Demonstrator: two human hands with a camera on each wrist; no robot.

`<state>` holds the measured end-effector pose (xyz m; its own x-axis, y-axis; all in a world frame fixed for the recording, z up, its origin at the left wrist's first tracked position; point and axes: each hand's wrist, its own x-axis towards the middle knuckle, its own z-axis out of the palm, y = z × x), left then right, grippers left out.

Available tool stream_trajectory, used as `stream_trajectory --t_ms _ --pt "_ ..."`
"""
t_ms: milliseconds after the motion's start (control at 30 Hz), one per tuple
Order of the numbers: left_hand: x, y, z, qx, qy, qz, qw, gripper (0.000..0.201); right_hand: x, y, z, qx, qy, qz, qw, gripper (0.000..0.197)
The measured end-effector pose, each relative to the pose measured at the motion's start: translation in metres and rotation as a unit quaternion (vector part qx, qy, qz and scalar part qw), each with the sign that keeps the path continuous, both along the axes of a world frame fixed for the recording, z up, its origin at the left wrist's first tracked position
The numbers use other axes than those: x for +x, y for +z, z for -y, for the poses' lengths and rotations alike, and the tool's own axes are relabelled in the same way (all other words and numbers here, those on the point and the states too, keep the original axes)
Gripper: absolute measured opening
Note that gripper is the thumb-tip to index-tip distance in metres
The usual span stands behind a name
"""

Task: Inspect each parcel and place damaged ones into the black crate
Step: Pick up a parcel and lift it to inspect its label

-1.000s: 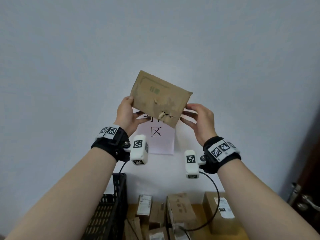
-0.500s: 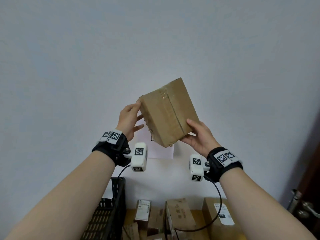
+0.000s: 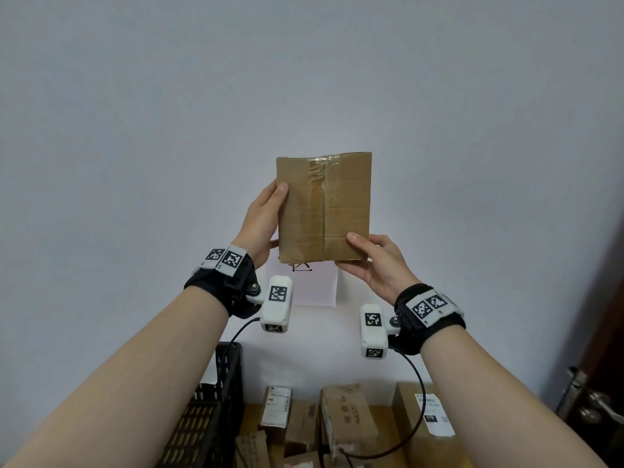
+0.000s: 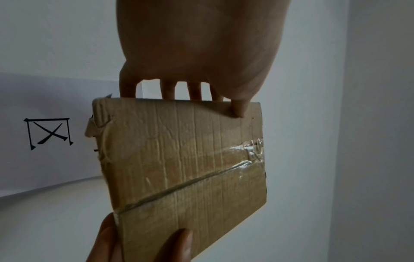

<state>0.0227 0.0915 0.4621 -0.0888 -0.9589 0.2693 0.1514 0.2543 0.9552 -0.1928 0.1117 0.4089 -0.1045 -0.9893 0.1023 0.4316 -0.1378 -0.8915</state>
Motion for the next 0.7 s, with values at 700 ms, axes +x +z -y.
stream_trajectory --t_ms 700 --pt "-0.017 -0.017 0.02 0.015 0.005 -0.003 1.0 0.038 -0.02 -0.003 0.021 -0.019 -0.127 -0.26 0.957 0.046"
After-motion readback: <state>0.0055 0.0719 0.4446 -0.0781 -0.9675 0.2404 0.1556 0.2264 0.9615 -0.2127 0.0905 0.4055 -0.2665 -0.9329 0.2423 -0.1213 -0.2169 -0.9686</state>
